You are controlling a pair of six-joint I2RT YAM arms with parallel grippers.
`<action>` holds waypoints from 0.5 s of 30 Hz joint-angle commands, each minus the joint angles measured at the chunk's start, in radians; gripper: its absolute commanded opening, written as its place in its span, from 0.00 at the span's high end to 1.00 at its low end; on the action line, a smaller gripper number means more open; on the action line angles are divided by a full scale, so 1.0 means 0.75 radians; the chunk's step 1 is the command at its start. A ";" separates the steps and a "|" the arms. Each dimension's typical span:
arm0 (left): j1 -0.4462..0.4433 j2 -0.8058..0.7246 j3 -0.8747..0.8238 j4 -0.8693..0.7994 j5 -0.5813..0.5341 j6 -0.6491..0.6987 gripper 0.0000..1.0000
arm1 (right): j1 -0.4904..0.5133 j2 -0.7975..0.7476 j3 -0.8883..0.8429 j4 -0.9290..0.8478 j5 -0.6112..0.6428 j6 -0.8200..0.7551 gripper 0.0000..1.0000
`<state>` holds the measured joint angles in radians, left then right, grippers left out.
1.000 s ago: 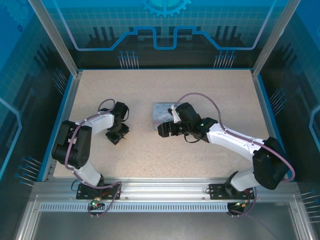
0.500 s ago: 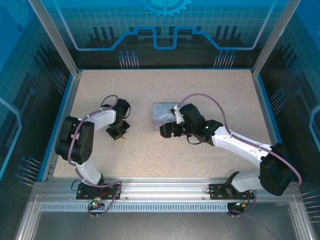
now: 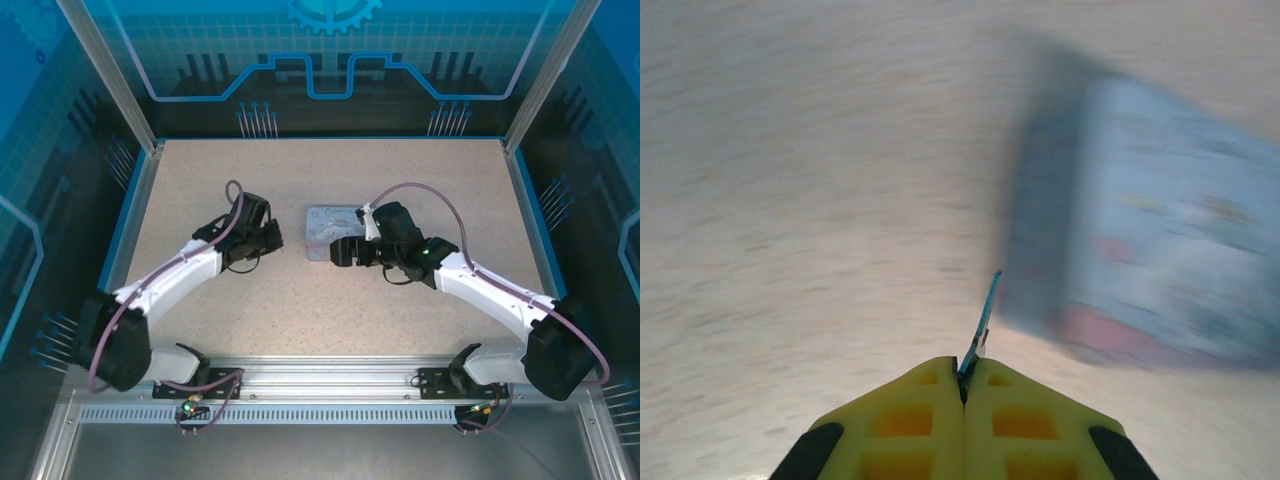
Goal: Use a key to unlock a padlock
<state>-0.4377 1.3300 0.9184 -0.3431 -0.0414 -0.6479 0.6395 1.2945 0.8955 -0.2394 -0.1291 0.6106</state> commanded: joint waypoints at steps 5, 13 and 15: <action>-0.205 -0.213 -0.175 0.428 0.143 0.266 1.00 | -0.194 -0.008 -0.128 0.269 -0.342 0.279 0.17; -0.342 -0.253 -0.264 0.673 0.201 0.263 1.00 | -0.268 -0.082 -0.198 0.501 -0.482 0.462 0.23; -0.367 -0.232 -0.256 0.690 0.192 0.270 1.00 | -0.266 -0.082 -0.202 0.537 -0.495 0.498 0.27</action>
<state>-0.6895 1.1515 0.7300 0.0757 0.0776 -0.4698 0.4465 1.2568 0.7517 0.0692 -0.4397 0.9150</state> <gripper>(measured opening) 0.049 0.745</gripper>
